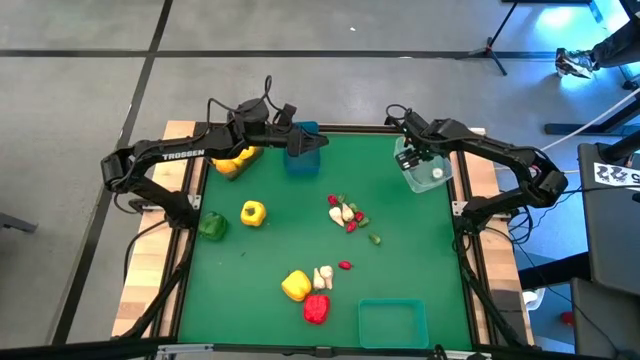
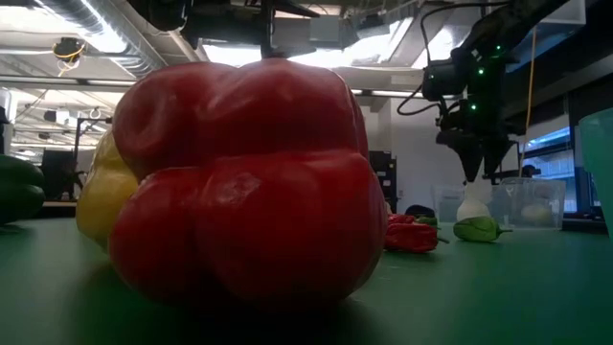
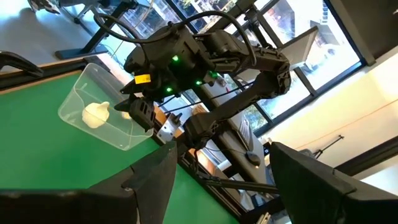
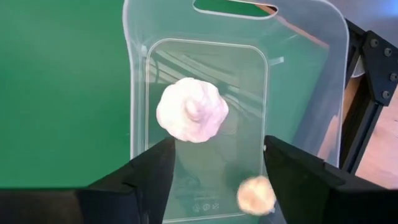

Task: Sort produce into baskets
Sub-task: Put the white garlic into white transparent bin

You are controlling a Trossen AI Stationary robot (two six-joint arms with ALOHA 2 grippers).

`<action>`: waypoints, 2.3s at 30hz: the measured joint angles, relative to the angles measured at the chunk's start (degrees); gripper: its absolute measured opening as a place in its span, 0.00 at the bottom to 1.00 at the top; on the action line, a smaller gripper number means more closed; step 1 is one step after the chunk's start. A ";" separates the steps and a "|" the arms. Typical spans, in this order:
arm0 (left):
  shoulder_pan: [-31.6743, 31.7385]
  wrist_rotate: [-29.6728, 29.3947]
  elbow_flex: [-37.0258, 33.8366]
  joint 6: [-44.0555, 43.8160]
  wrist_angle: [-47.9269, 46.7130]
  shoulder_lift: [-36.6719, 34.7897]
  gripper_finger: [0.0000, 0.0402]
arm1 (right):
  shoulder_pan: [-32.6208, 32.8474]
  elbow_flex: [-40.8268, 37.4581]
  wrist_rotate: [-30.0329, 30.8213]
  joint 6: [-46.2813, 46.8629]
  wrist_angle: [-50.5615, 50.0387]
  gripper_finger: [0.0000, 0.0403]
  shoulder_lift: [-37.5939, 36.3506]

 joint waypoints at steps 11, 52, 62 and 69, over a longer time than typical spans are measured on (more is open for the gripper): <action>-4.16 3.99 0.09 13.60 -6.27 0.00 0.63 | 0.07 5.64 -6.02 -3.28 0.07 0.60 -1.64; -22.58 -24.19 0.00 55.36 -7.91 28.28 0.63 | 0.07 15.76 -12.94 -6.83 2.93 0.60 -9.18; -22.12 -20.11 0.00 61.75 -8.14 28.39 0.63 | 0.07 15.76 -13.32 -8.00 2.93 0.60 -9.18; -21.35 -20.10 0.02 60.54 -8.66 31.45 0.63 | 0.07 15.76 -13.69 -8.00 2.99 0.60 -9.18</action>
